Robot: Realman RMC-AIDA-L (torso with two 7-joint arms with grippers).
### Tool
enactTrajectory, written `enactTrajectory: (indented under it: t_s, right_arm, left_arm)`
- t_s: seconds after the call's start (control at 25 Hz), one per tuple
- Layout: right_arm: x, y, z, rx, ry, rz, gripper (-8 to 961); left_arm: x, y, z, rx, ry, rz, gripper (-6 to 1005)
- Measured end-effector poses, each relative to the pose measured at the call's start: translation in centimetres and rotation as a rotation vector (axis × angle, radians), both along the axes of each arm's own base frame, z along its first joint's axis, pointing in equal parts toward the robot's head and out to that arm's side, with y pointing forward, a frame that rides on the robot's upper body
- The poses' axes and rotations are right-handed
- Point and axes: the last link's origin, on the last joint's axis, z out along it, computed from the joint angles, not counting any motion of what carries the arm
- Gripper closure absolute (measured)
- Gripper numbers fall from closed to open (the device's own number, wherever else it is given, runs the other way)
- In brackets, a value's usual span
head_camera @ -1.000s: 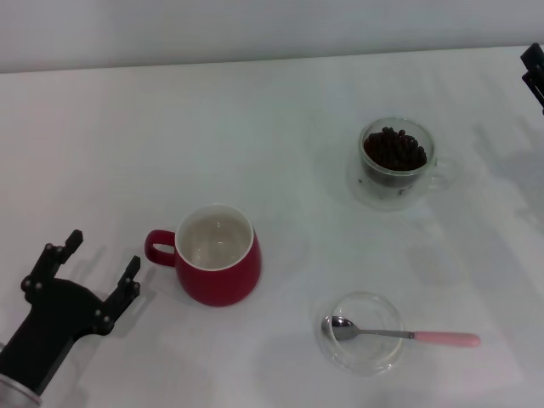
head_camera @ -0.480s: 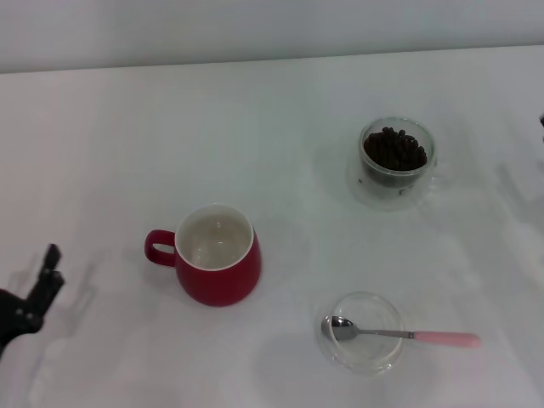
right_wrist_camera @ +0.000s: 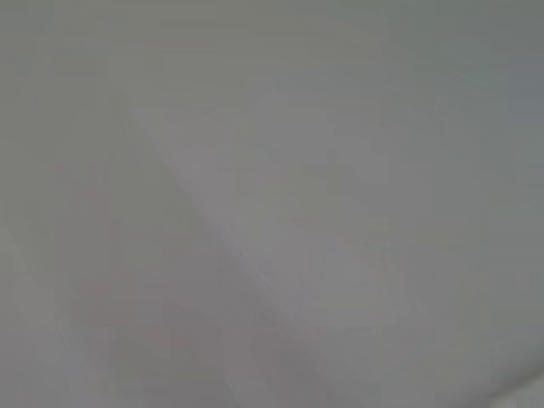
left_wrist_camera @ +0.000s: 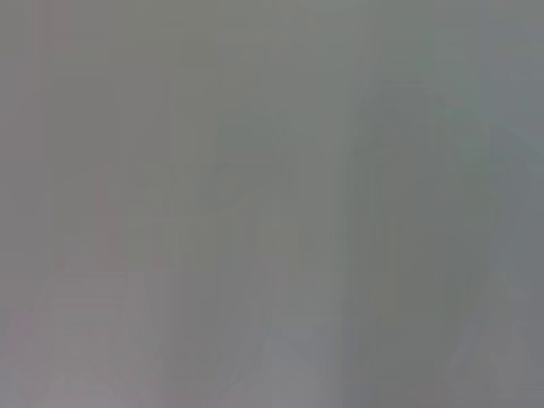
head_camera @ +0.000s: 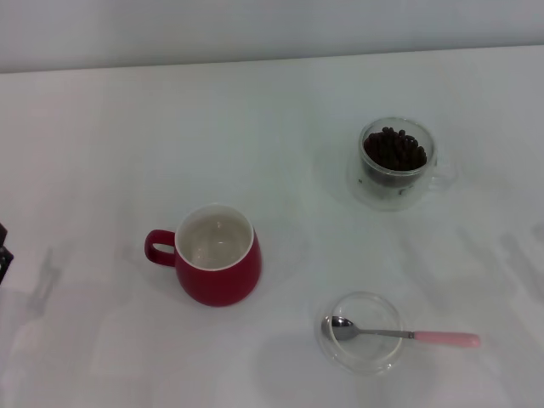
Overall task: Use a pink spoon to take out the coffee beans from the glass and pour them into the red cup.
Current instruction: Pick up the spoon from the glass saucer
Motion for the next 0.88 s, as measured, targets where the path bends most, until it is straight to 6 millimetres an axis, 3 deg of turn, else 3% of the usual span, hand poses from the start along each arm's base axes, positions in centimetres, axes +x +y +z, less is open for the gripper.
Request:
enactTrajectory:
  t_s: [0.2, 0.52, 0.88]
  right_arm:
    - [0.0, -2.6, -1.2, -0.107, 0.094, -0.019, 142]
    - [-0.7, -5.7, -4.2, -0.167, 0.220, -0.126, 140]
    - [-1.5, -6.4, -7.1, -0.297, 0.275, -0.178, 142]
  left_arm:
    - [0.0, 0.3, 0.3, 0.018, -0.003, -0.002, 200]
    - [0.8, 1.1, 0.4, 0.032, -0.007, -0.039, 200]
    - [1.8, 2.1, 0.1, 0.025, -0.020, -0.078, 199]
